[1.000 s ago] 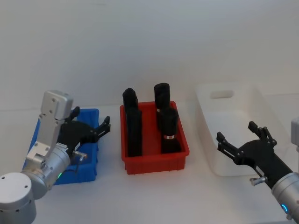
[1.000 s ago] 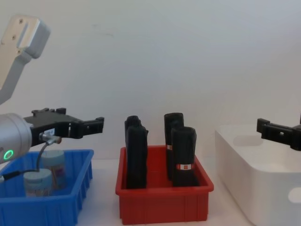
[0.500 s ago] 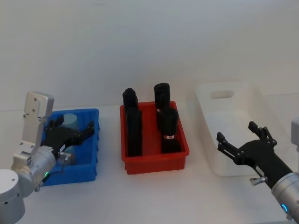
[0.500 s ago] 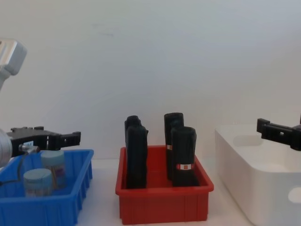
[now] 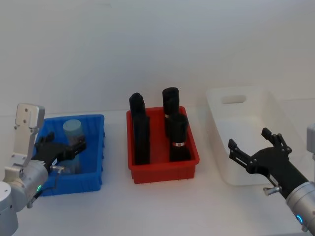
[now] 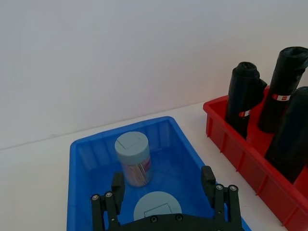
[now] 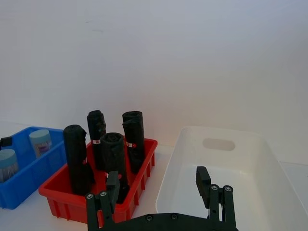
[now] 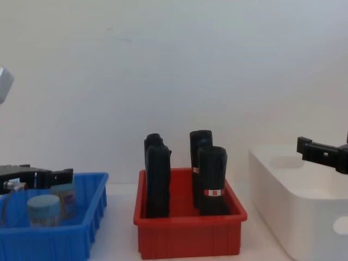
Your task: Pick the cotton swabs from the blue box and place them into the white box.
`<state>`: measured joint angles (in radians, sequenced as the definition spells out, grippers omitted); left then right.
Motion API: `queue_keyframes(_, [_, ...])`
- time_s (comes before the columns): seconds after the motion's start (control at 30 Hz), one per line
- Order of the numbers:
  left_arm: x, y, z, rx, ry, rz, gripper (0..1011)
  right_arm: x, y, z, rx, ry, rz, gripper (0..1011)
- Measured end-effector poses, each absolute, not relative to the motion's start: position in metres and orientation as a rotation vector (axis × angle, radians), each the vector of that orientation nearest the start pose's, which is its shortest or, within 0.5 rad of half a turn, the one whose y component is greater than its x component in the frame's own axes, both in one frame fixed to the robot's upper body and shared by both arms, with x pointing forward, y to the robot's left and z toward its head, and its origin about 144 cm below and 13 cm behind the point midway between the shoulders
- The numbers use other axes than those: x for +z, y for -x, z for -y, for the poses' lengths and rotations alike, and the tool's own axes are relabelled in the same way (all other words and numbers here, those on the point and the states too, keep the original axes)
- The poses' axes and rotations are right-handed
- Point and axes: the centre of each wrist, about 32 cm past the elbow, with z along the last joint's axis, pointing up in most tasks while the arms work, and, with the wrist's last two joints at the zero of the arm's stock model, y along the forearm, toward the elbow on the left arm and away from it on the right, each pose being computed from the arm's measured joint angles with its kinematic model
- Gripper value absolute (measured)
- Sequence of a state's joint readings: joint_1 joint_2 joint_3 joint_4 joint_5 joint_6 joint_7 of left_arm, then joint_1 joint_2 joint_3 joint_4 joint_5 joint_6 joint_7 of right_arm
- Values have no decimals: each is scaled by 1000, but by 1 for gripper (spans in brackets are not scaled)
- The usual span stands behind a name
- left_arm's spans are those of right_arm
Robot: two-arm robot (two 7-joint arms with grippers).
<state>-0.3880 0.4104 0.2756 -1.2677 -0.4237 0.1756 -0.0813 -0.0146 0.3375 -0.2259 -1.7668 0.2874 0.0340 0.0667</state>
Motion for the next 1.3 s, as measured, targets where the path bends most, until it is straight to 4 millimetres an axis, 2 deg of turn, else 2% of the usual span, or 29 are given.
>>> queue_keyframes(0.43, [1178, -560, -315, 1375, -201, -138, 1004, 1189, -443, 237, -1229, -26, 75, 1001])
queue_keyframes(1.2, [1169, -567, -317, 1365, -220, -187, 1004, 1189, -443, 237, -1230, -26, 75, 1001])
queue_keyframes(1.3, [1168, -567, -317, 1366, -223, -192, 972, 1189, -443, 237, -1229, -26, 75, 1001])
